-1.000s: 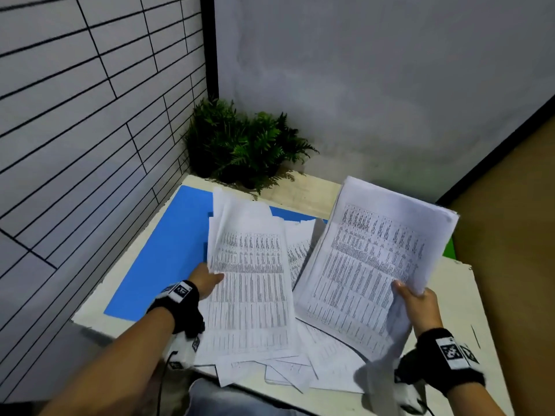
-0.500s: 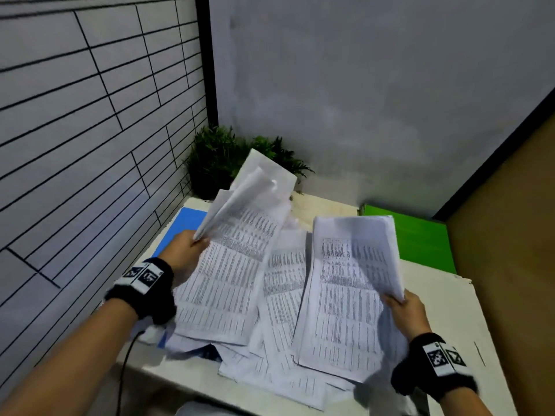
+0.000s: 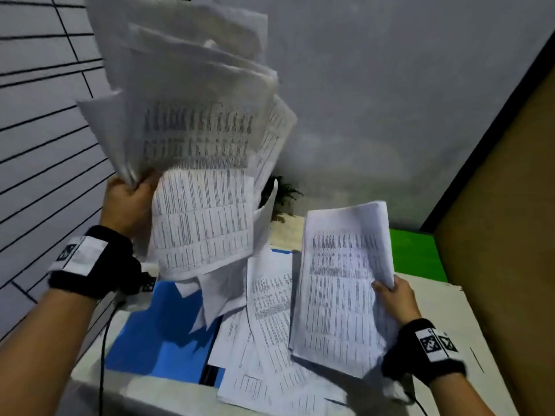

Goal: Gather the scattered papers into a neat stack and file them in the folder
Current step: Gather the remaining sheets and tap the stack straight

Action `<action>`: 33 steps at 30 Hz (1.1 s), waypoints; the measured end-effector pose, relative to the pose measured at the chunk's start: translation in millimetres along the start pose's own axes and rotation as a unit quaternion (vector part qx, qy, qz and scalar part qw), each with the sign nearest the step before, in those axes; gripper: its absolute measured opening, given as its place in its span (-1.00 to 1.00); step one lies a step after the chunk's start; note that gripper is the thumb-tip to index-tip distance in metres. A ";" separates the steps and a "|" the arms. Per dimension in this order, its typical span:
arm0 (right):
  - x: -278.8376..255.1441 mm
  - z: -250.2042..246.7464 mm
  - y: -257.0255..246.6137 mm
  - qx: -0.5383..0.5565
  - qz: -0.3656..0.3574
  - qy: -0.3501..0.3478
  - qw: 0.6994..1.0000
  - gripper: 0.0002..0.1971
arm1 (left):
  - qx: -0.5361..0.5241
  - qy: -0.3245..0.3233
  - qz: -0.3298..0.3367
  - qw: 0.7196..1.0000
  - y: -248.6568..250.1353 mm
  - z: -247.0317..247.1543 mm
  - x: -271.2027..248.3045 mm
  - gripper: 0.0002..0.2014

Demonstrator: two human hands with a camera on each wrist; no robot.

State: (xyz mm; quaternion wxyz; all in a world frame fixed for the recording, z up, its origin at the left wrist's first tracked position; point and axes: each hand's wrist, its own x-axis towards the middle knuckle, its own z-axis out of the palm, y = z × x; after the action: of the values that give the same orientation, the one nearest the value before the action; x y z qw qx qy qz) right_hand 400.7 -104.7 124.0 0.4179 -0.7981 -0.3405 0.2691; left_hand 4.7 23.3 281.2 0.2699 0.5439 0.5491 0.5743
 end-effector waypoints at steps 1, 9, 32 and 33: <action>3.5 -0.9 -7.6 0.020 -0.004 0.007 1.000 -0.96 | -0.015 0.003 -0.005 1.000 -1.7 -0.1 0.9 -0.75; -12.2 -9.6 -60.8 0.155 -0.040 0.012 0.987 -0.89 | -0.054 -0.132 -0.117 0.983 -20.1 40.9 -30.2 -0.88; -48.9 -13.7 0.1 0.387 -0.011 -0.072 0.919 -0.19 | -0.186 -0.298 -0.249 0.903 -75.9 174.5 -140.6 -0.64; -48.3 -12.1 -5.8 0.382 -0.034 -0.047 0.922 -0.44 | -0.178 -0.305 -0.234 0.906 -68.7 171.2 -141.2 -0.65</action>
State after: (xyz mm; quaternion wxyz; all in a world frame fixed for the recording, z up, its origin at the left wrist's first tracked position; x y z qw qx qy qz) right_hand 377.5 -145.3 142.0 0.6832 -0.5524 -0.2587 0.4015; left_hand 179.7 -29.9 138.0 0.6432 0.4915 0.4400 0.3887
